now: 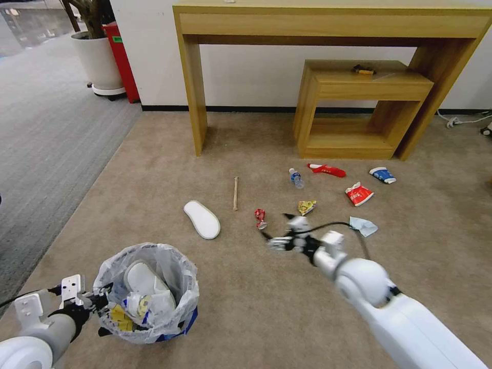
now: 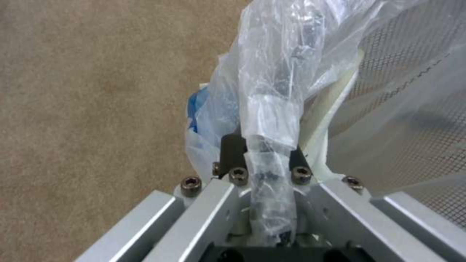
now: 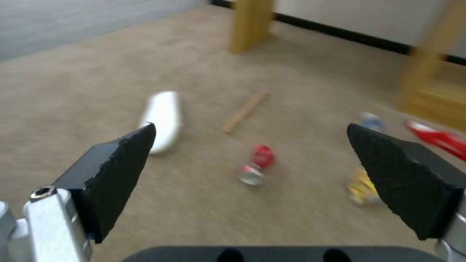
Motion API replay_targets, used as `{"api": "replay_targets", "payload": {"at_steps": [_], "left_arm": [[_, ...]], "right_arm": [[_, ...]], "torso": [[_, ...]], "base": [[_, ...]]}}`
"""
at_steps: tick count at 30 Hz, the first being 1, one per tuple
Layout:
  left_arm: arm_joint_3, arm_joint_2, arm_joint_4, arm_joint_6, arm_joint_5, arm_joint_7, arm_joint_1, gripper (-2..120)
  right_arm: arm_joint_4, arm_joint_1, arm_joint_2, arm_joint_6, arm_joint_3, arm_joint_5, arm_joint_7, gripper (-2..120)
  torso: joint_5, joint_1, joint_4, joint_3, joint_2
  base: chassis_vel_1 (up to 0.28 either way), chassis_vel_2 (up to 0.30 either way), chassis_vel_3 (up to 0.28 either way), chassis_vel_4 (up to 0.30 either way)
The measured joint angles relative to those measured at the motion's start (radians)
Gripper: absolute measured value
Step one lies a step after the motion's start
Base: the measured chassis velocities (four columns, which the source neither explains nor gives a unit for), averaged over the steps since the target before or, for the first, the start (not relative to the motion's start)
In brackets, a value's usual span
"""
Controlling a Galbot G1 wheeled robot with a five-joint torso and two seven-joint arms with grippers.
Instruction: Pick up the trash bin and place the garbage on the floor into it.
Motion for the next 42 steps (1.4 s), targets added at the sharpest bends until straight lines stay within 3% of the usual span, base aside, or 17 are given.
{"api": "replay_targets", "payload": {"at_steps": [5,13,24,42], "left_arm": [[0.000,-0.011,0.002,0.000,0.026,0.026,-0.003,0],[-0.005,-0.010,0.003,0.000,0.038,0.045,-0.002,0],[0.001,-0.001,0.004,0.000,0.038,0.047,-0.006,0],[0.005,-0.005,-0.017,0.000,0.040,0.039,-0.003,0]], "right_arm": [[0.032,-0.156,0.071,0.077,0.113,-0.084,0.063,100],[0.050,-0.226,0.221,0.126,0.164,-0.151,0.102,100],[0.024,-0.169,0.234,0.096,0.155,-0.137,0.125,100],[0.007,-0.169,0.227,0.086,0.154,-0.118,0.128,100]], "torso": [[-0.0002,0.000,-0.0004,0.000,0.000],[-0.0004,0.000,0.0000,0.000,0.000],[-0.0003,0.000,0.0000,0.000,0.000],[-0.0003,0.000,0.0001,0.000,0.000]], "base": [[0.000,0.000,0.000,0.000],[0.000,0.000,0.000,0.000],[-0.038,0.049,0.035,-0.047],[-0.105,0.261,0.103,-0.255]]}}
